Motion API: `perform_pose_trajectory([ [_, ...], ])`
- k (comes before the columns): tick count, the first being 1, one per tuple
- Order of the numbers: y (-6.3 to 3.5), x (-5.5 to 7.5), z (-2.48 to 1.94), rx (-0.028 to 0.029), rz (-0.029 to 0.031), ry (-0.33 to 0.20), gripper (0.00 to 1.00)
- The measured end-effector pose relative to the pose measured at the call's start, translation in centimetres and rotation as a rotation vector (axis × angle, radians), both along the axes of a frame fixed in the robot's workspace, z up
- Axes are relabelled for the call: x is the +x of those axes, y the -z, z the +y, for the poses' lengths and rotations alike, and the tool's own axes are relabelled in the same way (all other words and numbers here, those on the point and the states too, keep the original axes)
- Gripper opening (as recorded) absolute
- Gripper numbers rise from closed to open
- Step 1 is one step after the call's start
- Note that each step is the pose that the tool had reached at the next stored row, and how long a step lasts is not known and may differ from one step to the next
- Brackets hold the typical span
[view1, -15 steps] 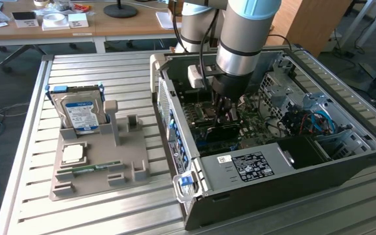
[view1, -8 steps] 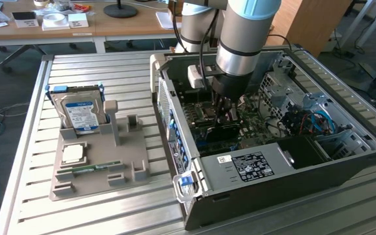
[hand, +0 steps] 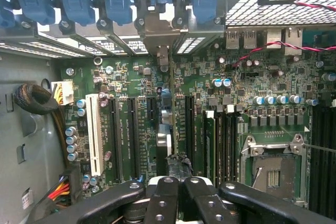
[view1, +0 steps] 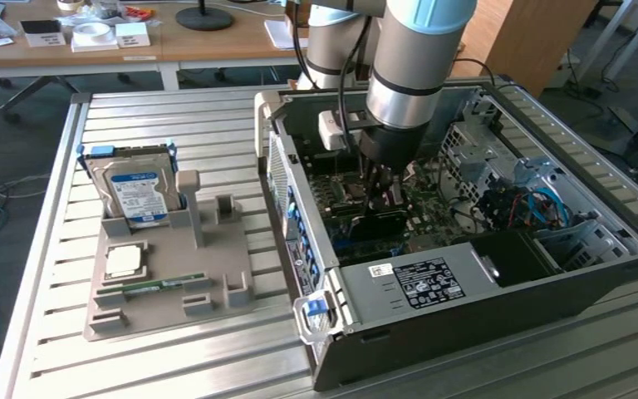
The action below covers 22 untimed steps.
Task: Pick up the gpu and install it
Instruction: 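Press down on the gpu until it lock into place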
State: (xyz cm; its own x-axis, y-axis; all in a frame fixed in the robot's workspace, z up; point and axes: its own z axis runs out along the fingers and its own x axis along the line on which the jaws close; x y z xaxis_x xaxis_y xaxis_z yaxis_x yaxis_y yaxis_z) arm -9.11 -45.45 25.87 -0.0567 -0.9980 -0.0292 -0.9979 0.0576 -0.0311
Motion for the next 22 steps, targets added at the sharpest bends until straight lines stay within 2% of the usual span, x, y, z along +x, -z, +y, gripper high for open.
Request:
perform_pose_trajectory([
  [22,0.06,-0.43,0.0,0.0002,-0.0004,0.0,0.11],
])
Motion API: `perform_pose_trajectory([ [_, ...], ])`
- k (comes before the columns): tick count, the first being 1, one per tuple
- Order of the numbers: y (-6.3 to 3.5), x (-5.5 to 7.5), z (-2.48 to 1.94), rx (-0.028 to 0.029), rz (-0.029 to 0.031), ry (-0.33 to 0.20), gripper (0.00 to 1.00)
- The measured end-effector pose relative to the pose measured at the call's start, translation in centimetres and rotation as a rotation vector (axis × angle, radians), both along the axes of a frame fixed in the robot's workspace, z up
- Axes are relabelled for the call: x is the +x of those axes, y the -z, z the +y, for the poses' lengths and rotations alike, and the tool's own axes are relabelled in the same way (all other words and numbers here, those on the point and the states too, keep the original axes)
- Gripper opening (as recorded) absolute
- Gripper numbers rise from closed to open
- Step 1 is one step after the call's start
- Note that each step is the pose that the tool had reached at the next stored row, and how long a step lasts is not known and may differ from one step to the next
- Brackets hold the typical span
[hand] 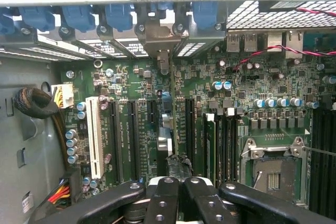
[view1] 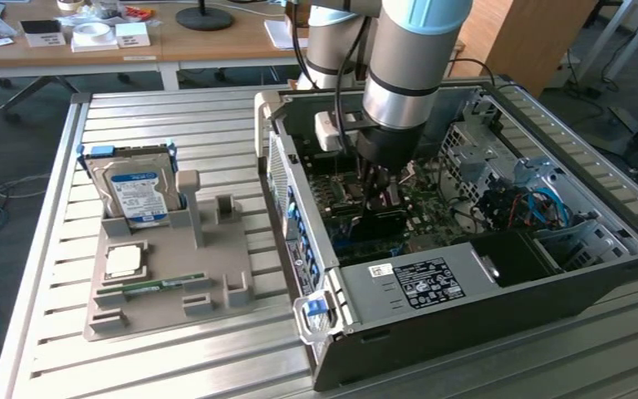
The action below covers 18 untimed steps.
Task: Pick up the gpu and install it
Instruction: 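Press down on the gpu until it lock into place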
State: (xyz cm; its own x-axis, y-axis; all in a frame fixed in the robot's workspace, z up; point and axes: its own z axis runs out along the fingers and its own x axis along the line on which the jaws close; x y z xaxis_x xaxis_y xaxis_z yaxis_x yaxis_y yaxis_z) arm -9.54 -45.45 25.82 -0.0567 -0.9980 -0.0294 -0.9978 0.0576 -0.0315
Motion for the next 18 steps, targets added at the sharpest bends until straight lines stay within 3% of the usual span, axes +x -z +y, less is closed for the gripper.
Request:
perform_pose_trajectory([
  [4,-0.48,0.0,0.03,0.0031,-0.001,0.001,0.11],
  [6,-1.23,0.0,0.01,0.0002,0.0,0.0,0.11],
  [16,-3.66,0.2,0.0,0.0001,-0.0001,0.0,0.11],
  [18,-3.73,0.2,0.0,0.0003,-0.0001,0.0,0.11],
])
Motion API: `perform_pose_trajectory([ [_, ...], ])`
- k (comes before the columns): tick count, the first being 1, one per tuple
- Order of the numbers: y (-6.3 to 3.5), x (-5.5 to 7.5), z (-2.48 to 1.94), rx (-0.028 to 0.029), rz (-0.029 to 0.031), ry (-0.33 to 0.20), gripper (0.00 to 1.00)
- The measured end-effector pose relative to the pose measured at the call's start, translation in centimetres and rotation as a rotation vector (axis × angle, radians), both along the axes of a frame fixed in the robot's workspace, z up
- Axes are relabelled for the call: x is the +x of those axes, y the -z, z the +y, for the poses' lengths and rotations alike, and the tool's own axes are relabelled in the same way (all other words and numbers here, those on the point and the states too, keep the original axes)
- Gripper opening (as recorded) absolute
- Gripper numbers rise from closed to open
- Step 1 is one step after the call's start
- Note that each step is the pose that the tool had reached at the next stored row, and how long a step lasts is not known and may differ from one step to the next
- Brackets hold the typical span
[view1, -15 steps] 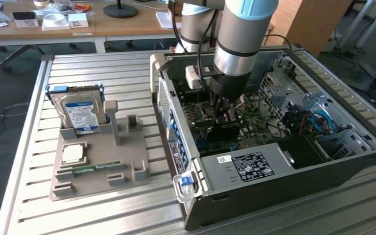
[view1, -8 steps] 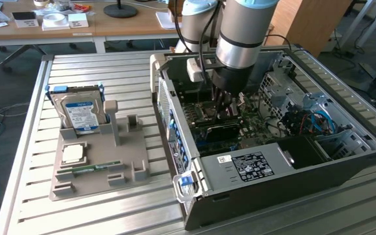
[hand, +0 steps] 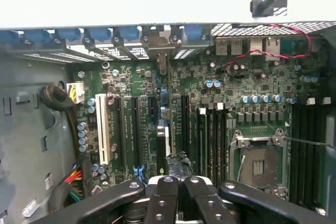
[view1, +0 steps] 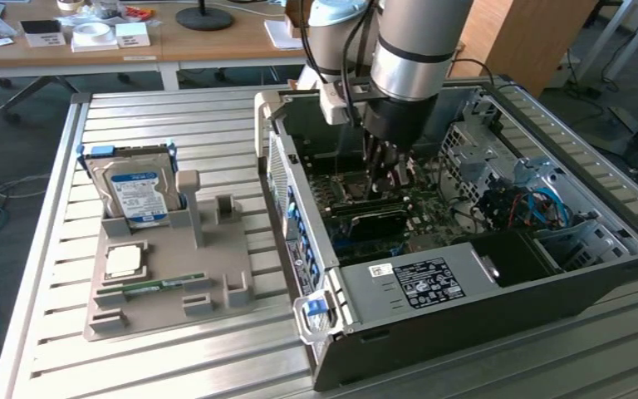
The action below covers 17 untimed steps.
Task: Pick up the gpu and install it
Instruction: 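Press down on the gpu until it lock into place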
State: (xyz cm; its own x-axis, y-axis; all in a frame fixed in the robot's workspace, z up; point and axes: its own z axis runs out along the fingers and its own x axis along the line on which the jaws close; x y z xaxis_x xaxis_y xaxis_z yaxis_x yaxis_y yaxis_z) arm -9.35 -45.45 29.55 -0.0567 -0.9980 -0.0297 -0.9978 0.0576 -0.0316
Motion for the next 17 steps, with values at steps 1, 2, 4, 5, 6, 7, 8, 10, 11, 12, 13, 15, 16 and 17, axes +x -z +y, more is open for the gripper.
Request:
perform_pose_trajectory([
  [1,0.0,0.0,0.0,0.0,0.0,0.0,0.11],
  [2,0.0,0.0,0.0,-0.0001,0.0,0.0,0.11],
  [4,-0.01,0.01,0.0,-0.0002,0.0004,0.0,0.11],
  [5,-0.01,0.06,0.0,-0.0002,0.0034,0.0,0.11],
  [6,-0.03,0.1,-0.01,-0.0003,0.0082,0.001,0.11],
  [7,-0.05,0.13,0.0,-0.0002,0.0139,0.002,0.11],
  [8,-0.08,0.17,0.0,-0.0003,0.0195,0.002,0.11],
  [10,-0.13,0.27,0.0,-0.0002,0.0301,0.003,0.11],
  [11,-0.13,0.31,0.0,0.0,0.0339,0.004,0.11],
  [12,-0.14,0.46,0.0,-0.0003,0.0371,0.005,0.11],
  [13,-0.14,0.78,0.0,-0.0001,0.0394,0.005,0.11],
  [15,-0.18,0.93,-0.01,-0.0002,0.0426,0.005,0.11],
  [16,-0.25,0.94,0.0,-0.0005,0.0438,0.005,0.11],
  [17,-0.33,0.95,0.0,-0.0002,0.0445,0.005,0.11],
])
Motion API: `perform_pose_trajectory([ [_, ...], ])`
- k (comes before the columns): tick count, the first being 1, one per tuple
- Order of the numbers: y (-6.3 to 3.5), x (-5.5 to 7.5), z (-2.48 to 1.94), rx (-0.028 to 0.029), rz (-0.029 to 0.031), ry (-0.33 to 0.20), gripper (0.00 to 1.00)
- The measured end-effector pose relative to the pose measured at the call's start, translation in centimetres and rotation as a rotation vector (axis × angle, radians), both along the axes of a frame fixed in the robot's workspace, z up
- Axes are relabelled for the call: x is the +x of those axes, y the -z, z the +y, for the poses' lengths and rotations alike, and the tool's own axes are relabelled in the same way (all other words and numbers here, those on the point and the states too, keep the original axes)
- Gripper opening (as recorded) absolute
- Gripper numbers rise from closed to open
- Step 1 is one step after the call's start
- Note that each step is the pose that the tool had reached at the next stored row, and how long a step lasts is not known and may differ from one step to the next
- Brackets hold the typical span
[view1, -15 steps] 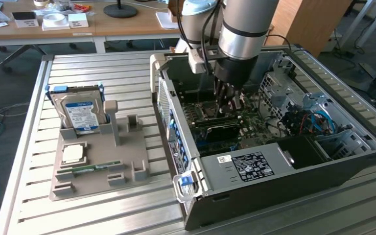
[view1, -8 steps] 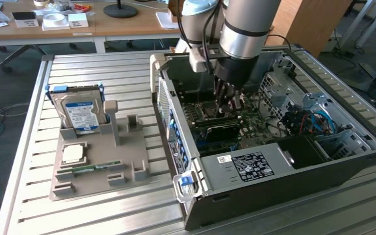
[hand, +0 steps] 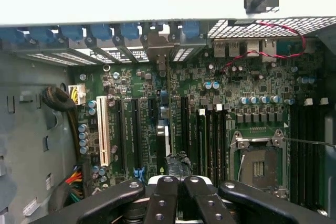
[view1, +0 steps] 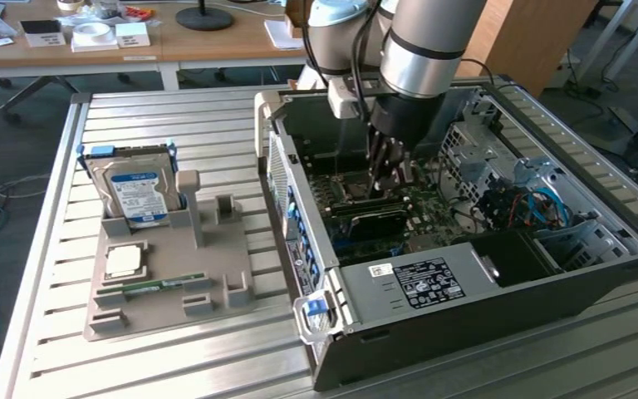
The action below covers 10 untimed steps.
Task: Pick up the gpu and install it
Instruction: 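Press down on the gpu until it lock into place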
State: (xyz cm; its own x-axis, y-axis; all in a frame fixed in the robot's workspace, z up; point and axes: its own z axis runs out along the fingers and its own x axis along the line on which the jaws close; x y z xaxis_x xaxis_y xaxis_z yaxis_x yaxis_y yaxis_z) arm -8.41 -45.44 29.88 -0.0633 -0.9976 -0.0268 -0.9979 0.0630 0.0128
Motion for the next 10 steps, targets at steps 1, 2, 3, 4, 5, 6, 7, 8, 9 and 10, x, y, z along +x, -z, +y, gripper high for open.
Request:
perform_pose_trajectory([
  [1,-0.12,0.0,0.0,0.0,0.0008,0.0,0.11],
  [2,-0.25,0.0,0.0,0.0,0.0016,0.0,0.11],
  [3,-0.36,0.0,0.0,0.0,0.0021,0.001,0.11],
  [4,-0.46,0.0,0.0,0.0001,0.0025,0.001,0.11],
  [5,-0.57,0.0,0.0,0.0001,0.003,0.001,0.11],
  [6,-0.7,0.1,0.0,0.0001,0.0037,0.001,0.11],
  [7,-0.82,0.1,0.0,0.0001,0.0044,0.001,0.11],
  [8,-0.95,0.1,0.0,0.0001,0.0054,0.001,0.11],
  [9,-1.1,0.1,0.0,0.0,0.0064,0.001,0.11],
  [10,-1.25,0.1,0.0,0.0,0.0072,0.001,0.11],
])
